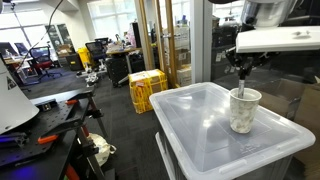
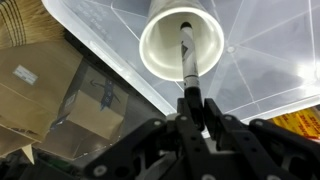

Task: Remove the marker from the mug cup and place it on the table

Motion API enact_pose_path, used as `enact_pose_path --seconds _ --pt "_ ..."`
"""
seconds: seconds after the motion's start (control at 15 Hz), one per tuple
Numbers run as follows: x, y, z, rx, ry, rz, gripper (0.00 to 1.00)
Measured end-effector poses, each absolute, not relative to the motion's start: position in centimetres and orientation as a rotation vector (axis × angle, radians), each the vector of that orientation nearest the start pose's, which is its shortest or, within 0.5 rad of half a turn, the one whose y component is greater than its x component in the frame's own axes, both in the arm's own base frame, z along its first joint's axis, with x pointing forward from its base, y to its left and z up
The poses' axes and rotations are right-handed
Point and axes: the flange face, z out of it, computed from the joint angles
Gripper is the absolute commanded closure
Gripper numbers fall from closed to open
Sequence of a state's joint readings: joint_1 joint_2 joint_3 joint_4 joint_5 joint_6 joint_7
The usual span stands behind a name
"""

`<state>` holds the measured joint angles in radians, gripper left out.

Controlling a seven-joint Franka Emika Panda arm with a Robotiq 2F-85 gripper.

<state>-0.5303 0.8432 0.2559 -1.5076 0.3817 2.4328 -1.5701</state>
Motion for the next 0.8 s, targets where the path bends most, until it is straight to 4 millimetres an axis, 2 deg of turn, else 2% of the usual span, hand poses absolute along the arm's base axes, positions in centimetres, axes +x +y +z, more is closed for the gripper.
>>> enact_pose_path --seconds 0.33,0.8 --pt "66.6 -21.3 21.5 -2.585 -1.342 -0.653 0.95" --pt "64.0 -19.1 24.0 -2.587 -1.455 -0.756 0.95"
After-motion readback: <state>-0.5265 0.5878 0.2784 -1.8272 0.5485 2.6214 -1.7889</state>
